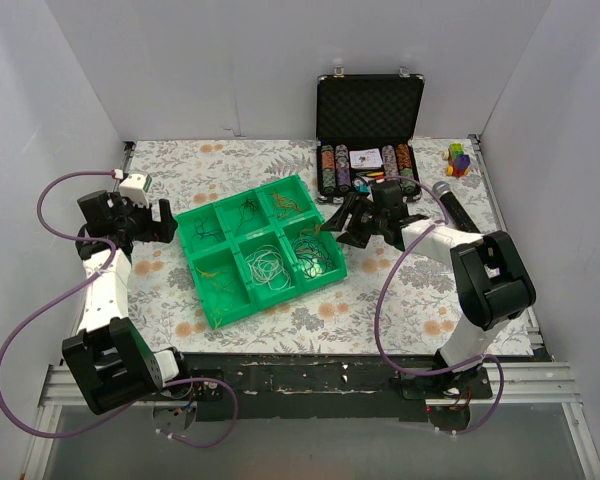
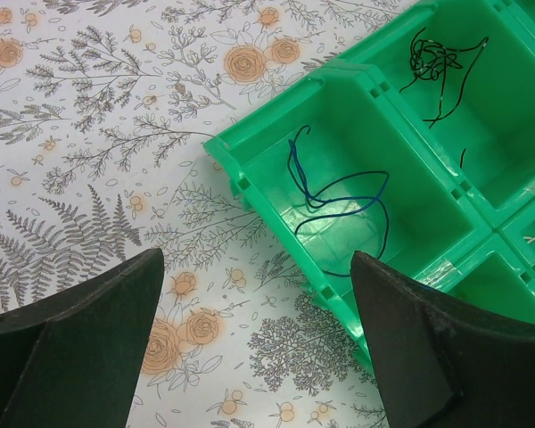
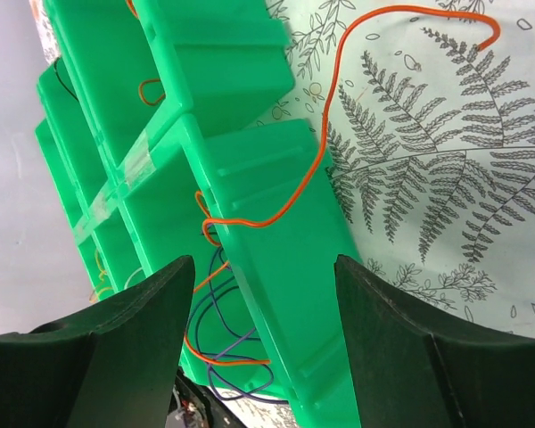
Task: Untangle the cables
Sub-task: Pick up the cable from the bin.
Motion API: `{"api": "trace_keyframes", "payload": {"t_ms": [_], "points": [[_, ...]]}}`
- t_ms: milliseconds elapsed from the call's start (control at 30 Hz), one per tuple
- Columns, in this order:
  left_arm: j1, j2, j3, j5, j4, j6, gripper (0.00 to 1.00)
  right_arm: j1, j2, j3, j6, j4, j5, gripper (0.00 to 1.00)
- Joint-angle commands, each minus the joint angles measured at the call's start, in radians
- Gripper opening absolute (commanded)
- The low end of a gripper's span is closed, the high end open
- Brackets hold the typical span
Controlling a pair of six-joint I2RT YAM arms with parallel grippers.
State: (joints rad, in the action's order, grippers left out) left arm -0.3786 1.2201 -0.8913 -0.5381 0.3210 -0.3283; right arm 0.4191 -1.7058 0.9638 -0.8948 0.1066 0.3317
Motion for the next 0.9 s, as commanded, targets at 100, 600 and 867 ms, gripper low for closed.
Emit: {"api": "trace_keyframes", "payload": {"t_ms": [100, 600, 867], "points": [[-0.006, -0.011, -0.005, 0.000, 0.000, 0.018, 0.86, -0.006, -0.005, -0.023, -0.133, 0.203, -0.026, 0.72], [-0.005, -0.011, 0.002, 0.010, 0.003, 0.023, 0.86, -0.008, -0.100, -0.059, -0.253, 0.350, -0.085, 0.49], [-0.005, -0.013, 0.011, 0.009, -0.002, 0.025, 0.86, -0.008, 0.018, -0.079, -0.205, 0.344, -0.160, 0.01]]}}
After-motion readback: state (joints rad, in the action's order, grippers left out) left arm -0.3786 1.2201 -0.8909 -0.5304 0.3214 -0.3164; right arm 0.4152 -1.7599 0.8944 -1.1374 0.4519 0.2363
